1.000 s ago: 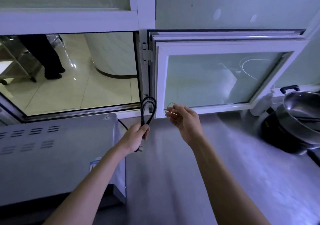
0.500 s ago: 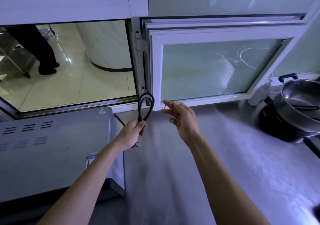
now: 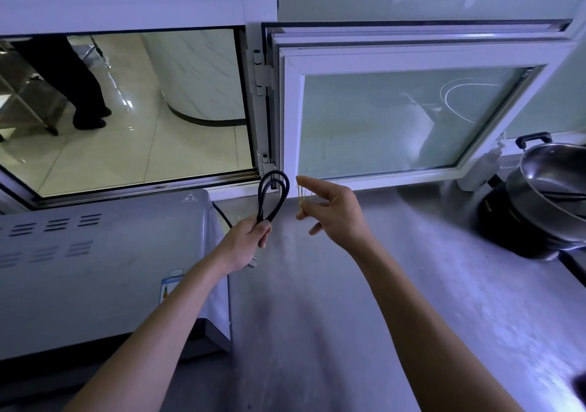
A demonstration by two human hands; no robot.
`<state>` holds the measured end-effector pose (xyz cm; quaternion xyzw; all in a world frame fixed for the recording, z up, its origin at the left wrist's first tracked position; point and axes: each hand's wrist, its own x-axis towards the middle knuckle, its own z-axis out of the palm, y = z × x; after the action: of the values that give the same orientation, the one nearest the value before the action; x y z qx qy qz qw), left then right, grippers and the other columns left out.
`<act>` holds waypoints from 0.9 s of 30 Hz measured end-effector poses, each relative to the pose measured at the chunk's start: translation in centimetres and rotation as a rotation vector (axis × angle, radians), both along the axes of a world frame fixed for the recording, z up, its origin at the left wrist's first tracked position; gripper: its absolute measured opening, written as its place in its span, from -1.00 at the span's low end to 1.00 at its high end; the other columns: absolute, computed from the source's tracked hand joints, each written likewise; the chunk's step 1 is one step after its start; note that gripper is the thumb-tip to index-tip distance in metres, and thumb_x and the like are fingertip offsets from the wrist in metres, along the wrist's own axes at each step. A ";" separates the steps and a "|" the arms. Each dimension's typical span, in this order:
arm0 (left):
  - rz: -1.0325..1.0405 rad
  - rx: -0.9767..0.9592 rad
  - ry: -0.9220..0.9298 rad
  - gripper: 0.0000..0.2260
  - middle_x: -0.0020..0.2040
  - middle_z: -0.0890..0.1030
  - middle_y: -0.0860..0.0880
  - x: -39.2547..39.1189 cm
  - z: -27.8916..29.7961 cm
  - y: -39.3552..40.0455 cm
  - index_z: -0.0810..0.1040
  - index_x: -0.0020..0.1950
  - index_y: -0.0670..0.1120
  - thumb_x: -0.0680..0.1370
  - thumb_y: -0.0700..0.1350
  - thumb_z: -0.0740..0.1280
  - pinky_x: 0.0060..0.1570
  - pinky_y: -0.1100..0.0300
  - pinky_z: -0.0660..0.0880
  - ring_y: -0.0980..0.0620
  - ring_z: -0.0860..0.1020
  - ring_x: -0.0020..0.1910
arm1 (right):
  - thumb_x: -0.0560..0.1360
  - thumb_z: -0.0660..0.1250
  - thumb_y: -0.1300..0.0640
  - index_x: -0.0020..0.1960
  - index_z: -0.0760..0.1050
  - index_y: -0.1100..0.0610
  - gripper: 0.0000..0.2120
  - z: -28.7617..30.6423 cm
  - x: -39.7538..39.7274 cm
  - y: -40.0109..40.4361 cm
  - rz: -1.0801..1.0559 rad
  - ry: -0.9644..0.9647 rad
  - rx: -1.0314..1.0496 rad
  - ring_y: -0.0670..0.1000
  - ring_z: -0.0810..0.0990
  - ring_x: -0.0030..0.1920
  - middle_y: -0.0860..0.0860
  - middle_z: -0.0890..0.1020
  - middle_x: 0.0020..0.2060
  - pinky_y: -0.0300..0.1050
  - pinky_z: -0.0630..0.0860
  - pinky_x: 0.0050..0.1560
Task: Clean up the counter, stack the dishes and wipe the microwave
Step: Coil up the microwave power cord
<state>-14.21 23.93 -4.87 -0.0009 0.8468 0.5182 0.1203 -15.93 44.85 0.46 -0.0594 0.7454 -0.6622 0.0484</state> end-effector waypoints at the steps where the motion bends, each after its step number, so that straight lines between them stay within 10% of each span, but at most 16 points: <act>1: 0.000 -0.007 0.000 -0.74 -0.29 0.50 0.02 0.1 0.0 0.0 0.45 -0.13 -0.06 0.69 -0.04 0.10 -0.34 0.24 0.41 0.11 0.39 -0.30 | 0.50 0.41 0.26 0.35 0.54 -0.01 -0.55 0.0 0.0 0.1 0.004 0.002 0.018 0.05 0.73 -0.16 -0.04 0.74 -0.10 -0.11 0.58 -0.40; 7: -0.027 -0.017 -0.029 -0.74 -0.28 0.49 0.02 0.6 -0.1 -0.1 0.43 -0.13 -0.08 0.68 0.00 0.11 -0.30 0.11 0.41 0.03 0.39 -0.26 | 0.43 0.50 0.17 0.40 0.49 -0.07 -0.44 0.1 0.0 0.5 -0.011 -0.028 0.111 0.04 0.73 -0.25 -0.38 0.56 0.10 -0.05 0.61 -0.43; 17: -0.093 -0.115 -0.058 -0.68 -0.27 0.51 0.03 0.8 -0.3 -0.6 0.45 -0.12 -0.09 0.53 0.16 0.13 -0.28 0.06 0.42 0.07 0.42 -0.32 | 0.36 0.52 -0.01 0.41 0.43 -0.12 -0.37 2.1 -1.9 -0.2 0.190 0.006 0.422 -0.04 0.72 -0.32 -0.14 0.44 0.42 0.09 0.66 -0.41; 27: -0.191 -0.133 0.062 -0.78 -0.29 0.48 0.07 1.0 0.3 -0.7 0.39 -0.17 0.04 0.62 0.06 0.11 -0.25 0.10 0.38 0.09 0.41 -0.31 | 0.28 0.56 -0.08 0.16 0.52 -0.20 -0.52 2.6 -2.5 -0.9 0.313 -0.107 0.386 0.07 0.73 -0.31 -0.22 0.68 -0.07 -0.04 0.62 -0.44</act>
<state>-13.20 23.18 -4.60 0.0879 0.8789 0.4467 0.1425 -18.47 43.94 3.11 -0.1287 0.8360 -0.4944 0.2003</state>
